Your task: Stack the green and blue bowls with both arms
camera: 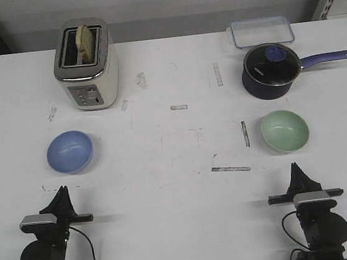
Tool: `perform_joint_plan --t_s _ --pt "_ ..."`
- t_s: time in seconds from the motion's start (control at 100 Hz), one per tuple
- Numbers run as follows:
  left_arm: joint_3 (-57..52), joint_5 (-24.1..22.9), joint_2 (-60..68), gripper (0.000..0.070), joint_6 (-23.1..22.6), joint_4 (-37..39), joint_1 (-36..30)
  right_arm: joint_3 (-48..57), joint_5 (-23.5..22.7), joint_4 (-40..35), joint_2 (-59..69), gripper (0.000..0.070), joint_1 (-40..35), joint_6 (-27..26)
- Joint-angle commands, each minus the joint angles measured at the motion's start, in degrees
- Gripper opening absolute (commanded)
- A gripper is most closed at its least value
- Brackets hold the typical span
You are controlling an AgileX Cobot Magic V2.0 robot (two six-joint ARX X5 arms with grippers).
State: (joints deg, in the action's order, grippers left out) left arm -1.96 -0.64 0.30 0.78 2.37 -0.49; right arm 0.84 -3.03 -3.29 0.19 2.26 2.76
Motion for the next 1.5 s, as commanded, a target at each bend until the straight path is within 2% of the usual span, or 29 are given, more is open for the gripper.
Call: perform_joint_plan --t_s 0.0,0.48,0.56,0.68,0.86,1.06,1.12,1.24,1.37,1.49 --pt "1.2 0.1 -0.1 0.0001 0.1 0.7 0.1 -0.1 0.0 0.7 -0.1 0.0000 0.0 0.3" --pt "1.2 0.1 -0.1 0.0001 0.1 0.5 0.1 -0.1 0.0 1.8 -0.1 0.0000 0.0 0.0" --pt "1.2 0.1 -0.1 0.0001 0.1 0.5 0.1 -0.1 0.0 4.1 -0.1 0.0000 0.0 0.0" --pt "1.2 0.1 -0.1 0.0001 0.1 0.5 0.1 1.3 0.1 11.5 -0.1 0.0000 0.0 -1.1" --pt "1.2 0.1 -0.1 0.0001 0.1 0.5 0.1 11.3 3.2 12.0 1.3 0.0000 0.0 -1.3" --pt "1.2 0.1 -0.1 0.0001 0.1 0.5 0.1 30.6 8.0 0.2 14.7 0.0007 0.0 -1.2" --pt "1.2 0.1 -0.1 0.0001 0.1 0.5 0.1 36.5 8.0 -3.4 20.5 0.0044 0.0 -1.2" --pt "1.2 0.1 -0.1 0.0001 0.1 0.5 0.1 47.6 7.6 -10.7 32.2 0.0213 0.0 -1.2" --pt "1.2 0.1 -0.1 0.0001 0.1 0.5 0.1 58.4 7.6 -22.0 44.0 0.0304 0.2 -1.3" --pt "1.2 0.1 -0.1 0.0001 0.1 0.5 0.1 64.8 7.4 -30.1 54.1 0.0489 2.5 -1.3"
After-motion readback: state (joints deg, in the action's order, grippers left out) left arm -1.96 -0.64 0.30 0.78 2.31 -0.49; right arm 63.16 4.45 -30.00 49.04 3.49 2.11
